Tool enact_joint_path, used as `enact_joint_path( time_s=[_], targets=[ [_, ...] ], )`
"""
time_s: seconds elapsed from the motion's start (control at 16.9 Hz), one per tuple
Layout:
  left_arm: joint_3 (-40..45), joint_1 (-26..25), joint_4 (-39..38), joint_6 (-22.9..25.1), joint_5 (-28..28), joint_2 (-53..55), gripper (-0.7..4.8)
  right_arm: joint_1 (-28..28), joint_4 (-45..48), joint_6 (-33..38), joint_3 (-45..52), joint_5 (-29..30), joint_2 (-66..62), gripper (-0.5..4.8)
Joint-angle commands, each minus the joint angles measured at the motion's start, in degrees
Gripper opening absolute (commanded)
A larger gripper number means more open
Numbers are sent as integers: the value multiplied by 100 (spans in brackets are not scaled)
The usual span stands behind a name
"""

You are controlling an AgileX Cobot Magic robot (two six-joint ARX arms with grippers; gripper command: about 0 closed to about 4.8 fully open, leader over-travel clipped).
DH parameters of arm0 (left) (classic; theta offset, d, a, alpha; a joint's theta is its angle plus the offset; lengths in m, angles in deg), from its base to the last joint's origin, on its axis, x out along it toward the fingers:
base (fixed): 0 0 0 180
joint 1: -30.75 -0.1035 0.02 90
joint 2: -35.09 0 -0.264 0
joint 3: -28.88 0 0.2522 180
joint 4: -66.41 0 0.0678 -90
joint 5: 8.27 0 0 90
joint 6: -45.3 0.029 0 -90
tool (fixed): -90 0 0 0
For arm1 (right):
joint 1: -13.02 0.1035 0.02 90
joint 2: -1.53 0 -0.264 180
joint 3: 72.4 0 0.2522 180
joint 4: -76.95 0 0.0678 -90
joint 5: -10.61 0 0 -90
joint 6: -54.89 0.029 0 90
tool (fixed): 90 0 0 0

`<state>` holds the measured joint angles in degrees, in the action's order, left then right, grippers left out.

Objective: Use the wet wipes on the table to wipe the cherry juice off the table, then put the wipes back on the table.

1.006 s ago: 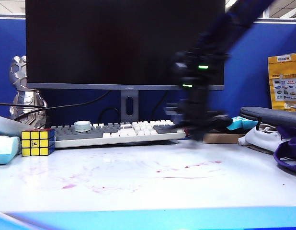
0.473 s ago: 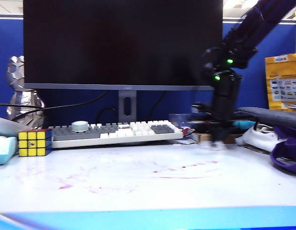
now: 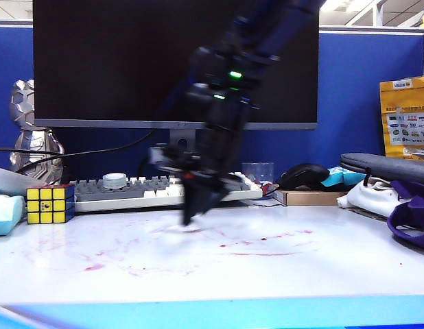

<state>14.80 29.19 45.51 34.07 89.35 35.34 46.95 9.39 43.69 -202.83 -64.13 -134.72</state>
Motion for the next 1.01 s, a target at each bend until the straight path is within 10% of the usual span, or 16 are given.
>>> enact_joint_path(
  time_s=[0.06,0.35,0.47,1.01],
  targets=[
    [2,4,35,26,-13,-17,28,275,-1233,-127,111,-107,-160,-1],
    [2,4,35,24,-13,-15,28,37,-1504,326,111,-3080,-160,-1],
    [2,4,33,26,-13,-15,28,-177,-1502,525,111,-3329,-160,-1],
    [2,4,35,24,-13,-15,28,179,-1725,46,-155,-87,-149,-1]
  ],
)
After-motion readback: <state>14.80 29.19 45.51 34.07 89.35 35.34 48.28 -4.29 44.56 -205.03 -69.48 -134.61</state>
